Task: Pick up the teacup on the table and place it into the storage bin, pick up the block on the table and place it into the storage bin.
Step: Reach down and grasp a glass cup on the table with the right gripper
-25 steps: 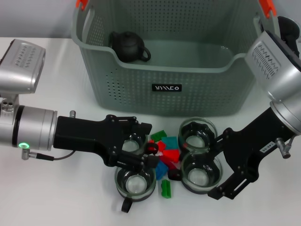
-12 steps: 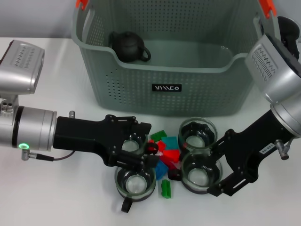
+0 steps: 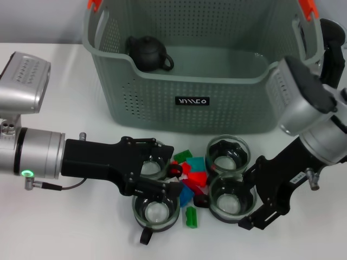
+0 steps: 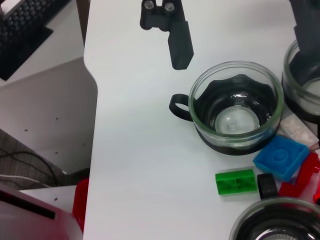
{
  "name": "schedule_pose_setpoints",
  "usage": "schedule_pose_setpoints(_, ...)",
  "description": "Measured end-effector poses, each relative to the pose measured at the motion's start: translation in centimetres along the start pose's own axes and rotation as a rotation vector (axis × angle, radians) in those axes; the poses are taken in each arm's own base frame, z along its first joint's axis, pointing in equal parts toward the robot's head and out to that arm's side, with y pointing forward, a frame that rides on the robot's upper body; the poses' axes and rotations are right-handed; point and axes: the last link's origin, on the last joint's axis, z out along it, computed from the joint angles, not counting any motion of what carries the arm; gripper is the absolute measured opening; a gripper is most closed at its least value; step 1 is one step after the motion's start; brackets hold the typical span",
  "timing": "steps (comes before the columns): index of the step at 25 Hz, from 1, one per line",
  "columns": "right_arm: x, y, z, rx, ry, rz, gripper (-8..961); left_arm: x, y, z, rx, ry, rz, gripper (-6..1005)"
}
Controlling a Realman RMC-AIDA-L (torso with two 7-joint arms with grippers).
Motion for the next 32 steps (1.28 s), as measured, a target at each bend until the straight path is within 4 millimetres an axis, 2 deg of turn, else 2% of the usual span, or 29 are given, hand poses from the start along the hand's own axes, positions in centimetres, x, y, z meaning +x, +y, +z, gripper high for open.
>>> schedule_pose_setpoints(9,-0.5,-0.2,0.3,0.017,-0.004,0.002,728,-0.1,0.0,0.0,0.002,0.002,-0.004,951)
schedule_pose_setpoints(32,-2.1,0.0,2.9,0.049,0.126,-0.08,729,-0.2,0.0,-0.1,0.008,0.006,0.005,951)
